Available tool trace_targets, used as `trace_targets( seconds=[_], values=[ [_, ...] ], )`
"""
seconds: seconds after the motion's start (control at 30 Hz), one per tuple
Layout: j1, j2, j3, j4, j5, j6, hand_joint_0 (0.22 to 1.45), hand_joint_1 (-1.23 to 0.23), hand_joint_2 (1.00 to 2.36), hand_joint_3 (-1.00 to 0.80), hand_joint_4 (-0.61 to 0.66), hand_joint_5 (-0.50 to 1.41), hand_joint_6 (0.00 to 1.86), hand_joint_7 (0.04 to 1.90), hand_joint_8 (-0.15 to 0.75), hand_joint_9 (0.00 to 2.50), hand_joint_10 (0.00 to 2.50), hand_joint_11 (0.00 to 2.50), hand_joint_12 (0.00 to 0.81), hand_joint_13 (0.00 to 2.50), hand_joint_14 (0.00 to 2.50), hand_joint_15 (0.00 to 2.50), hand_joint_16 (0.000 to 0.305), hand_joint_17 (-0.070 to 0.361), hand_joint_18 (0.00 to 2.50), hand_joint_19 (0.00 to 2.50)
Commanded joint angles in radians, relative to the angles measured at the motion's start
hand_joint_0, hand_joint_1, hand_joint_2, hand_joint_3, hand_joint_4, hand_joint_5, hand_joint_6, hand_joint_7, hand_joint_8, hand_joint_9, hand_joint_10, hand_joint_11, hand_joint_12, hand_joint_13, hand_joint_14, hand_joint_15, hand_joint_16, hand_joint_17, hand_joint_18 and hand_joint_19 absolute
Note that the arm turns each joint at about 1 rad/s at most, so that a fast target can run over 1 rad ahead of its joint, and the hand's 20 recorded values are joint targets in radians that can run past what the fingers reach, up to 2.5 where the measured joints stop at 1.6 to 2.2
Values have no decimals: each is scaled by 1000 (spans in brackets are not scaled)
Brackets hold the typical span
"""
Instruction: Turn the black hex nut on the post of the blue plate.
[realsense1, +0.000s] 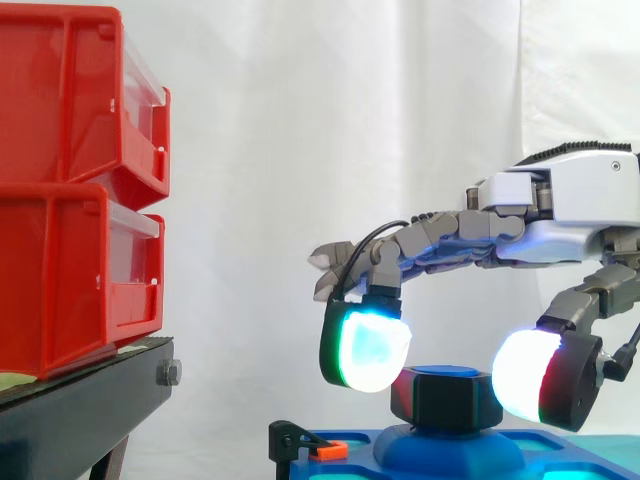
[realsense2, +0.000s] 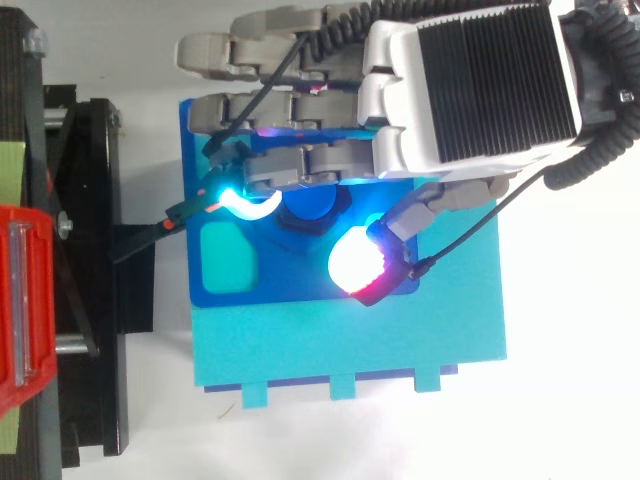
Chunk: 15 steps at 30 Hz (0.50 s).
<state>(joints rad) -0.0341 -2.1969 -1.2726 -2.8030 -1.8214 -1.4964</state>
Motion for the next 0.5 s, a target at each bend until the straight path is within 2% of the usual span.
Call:
trace_targets(
  seconds=[0.0, 0.47],
  values=[
    [-4, 0, 7, -1, -9, -5, 400, -588, 1000, -500, 429, -90, 502, 1110, 65, 198, 145, 389, 289, 91, 0, 25, 44, 100, 189, 222],
    [-10, 0, 7, -1, -15, -13, 401, -578, 1000, -500, 429, -91, 502, 1107, 63, 192, 171, 377, 288, 92, 0, 25, 44, 100, 188, 222]
  ],
)
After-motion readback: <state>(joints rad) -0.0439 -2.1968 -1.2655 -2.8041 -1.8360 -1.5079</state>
